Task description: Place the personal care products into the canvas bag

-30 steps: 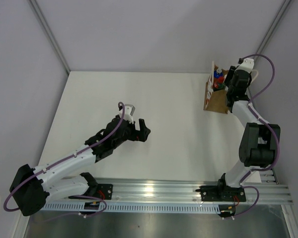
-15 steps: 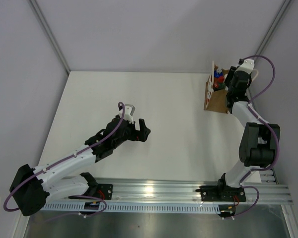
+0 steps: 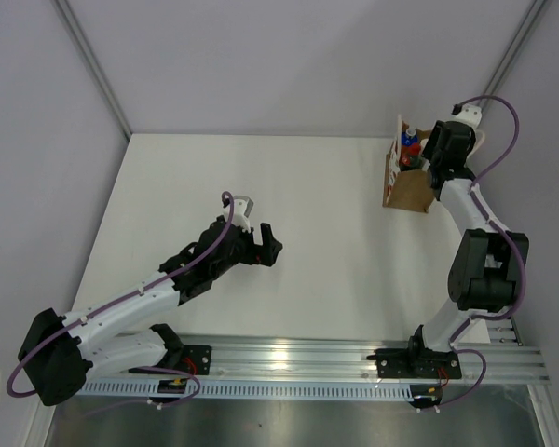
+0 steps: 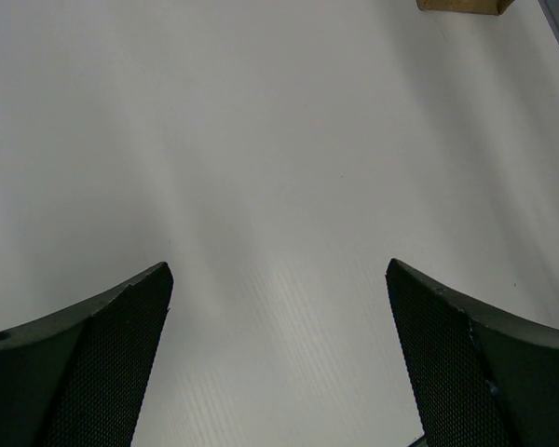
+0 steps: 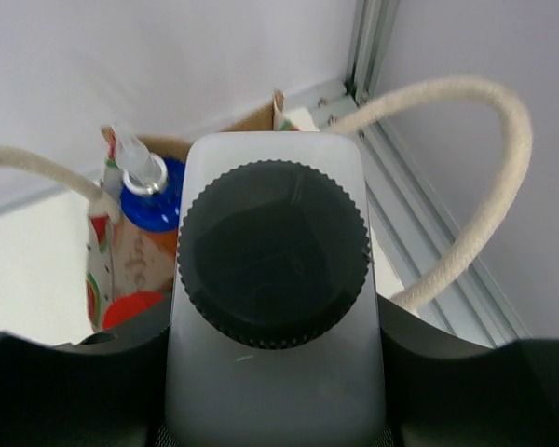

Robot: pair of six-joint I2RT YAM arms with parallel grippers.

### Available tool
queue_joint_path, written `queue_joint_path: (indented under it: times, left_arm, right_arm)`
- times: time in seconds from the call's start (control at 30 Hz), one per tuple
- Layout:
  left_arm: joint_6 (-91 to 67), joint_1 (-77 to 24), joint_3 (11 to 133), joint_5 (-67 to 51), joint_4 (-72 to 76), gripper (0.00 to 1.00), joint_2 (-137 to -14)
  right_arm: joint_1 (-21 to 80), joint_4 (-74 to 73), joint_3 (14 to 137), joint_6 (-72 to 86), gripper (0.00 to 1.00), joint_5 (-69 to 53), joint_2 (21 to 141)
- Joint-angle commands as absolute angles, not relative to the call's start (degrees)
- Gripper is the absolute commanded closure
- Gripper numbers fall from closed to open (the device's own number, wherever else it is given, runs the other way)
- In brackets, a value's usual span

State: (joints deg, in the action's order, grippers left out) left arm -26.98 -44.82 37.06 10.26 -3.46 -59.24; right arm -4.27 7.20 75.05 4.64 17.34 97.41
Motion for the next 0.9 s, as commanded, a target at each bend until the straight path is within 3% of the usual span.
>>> queue_joint_path:
  times: [0.0, 0.5, 0.8, 0.87]
  left_arm:
    - [-27.77, -44.56, 38.06, 9.67, -1.32, 0.01, -58.36]
    - [-27.95, -44.56, 38.23, 9.58, -1.5, 0.01, -58.98]
    - [-27.77, -44.56, 38.58, 9.67, -1.41, 0.01, -59.5]
    - [-27.77, -44.56, 38.58, 9.67, -1.49, 0.01, -59.5]
  right_arm:
    - [-4.57, -3.86, 77.7, 6.5, 1.0, 17.76, 96.15]
    - [-5.18, -2.11, 70.76, 6.32, 1.0, 14.41, 91.4]
    - [-5.36, 2.46, 68.99, 7.56, 0.8, 14.33, 94.48]
    - [-5.36, 2.46, 69.08, 7.73, 0.71, 14.41, 95.1]
